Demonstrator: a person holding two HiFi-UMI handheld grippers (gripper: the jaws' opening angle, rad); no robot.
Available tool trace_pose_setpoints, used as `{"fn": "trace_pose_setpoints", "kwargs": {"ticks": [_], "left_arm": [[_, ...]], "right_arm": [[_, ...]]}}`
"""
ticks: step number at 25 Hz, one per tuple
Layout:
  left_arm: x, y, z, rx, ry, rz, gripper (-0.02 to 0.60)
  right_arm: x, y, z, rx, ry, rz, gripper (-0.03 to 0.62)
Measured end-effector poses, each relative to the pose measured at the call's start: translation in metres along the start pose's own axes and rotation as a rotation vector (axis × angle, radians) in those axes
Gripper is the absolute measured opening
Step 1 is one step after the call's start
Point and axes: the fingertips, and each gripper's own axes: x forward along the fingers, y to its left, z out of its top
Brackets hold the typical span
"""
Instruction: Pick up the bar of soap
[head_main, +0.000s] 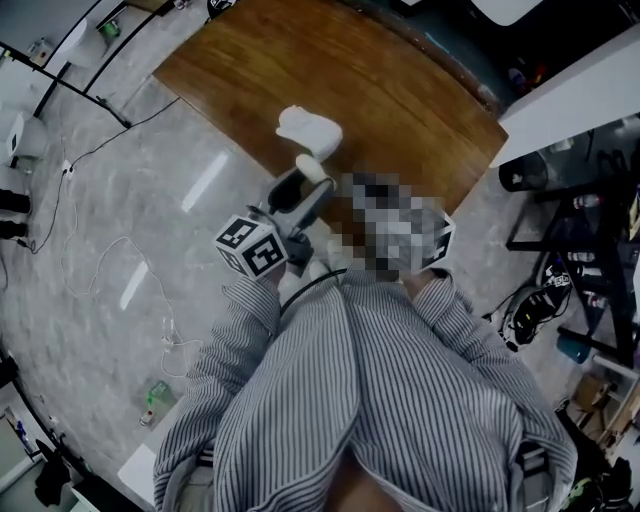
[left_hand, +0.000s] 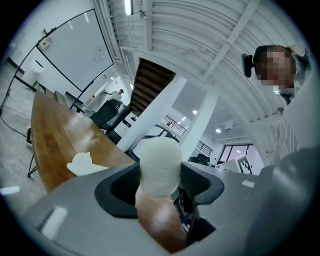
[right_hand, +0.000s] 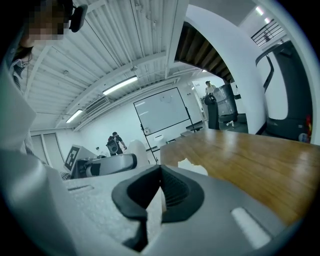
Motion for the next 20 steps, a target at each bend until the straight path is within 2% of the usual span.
{"fn": "trace_pose_setpoints", "kwargs": {"ticks": [20], "left_arm": [[0.006,-0.002,-0.012,-0.005,0.027,-0.017,0.268]], "right_arm": [[-0.005,-0.010,-0.006,-0.015,0.037,-0.034,0.002]]}}
